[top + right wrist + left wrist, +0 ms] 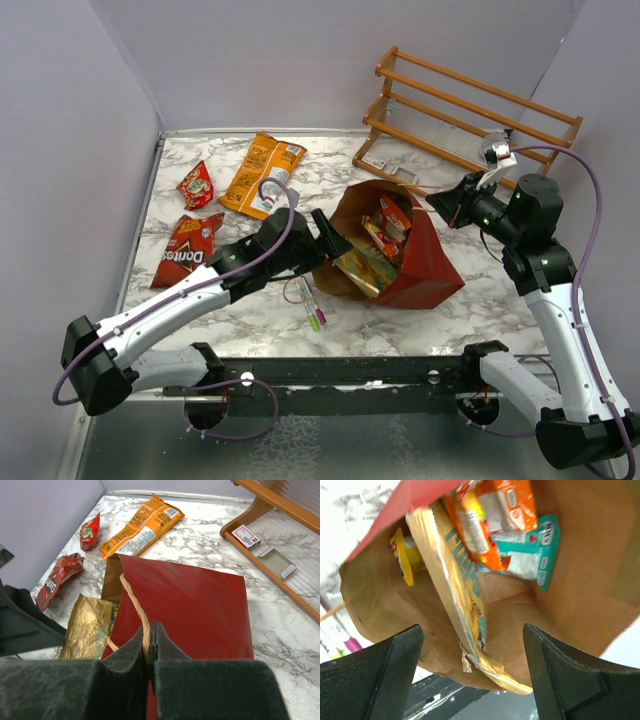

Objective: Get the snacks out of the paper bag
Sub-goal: Take out the snack from the paper bag.

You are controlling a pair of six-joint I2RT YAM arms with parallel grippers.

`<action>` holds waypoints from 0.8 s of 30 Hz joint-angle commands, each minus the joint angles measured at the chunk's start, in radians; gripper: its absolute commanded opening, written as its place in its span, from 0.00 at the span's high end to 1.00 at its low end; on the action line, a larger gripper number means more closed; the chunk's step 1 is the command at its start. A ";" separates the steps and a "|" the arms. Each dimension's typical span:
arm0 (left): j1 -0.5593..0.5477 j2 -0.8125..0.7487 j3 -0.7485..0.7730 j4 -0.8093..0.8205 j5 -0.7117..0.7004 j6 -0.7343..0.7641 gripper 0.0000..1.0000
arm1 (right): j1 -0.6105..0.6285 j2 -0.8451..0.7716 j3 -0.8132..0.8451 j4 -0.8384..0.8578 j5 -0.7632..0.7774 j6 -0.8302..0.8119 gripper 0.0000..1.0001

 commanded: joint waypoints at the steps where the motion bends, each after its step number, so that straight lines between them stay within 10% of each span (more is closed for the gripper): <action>1: -0.083 0.102 0.113 -0.137 -0.174 -0.141 0.16 | 0.002 -0.016 -0.007 -0.016 -0.003 -0.008 0.99; 24: -0.147 0.300 0.293 -0.287 -0.258 -0.218 0.50 | 0.003 -0.021 -0.020 -0.002 0.002 -0.008 0.99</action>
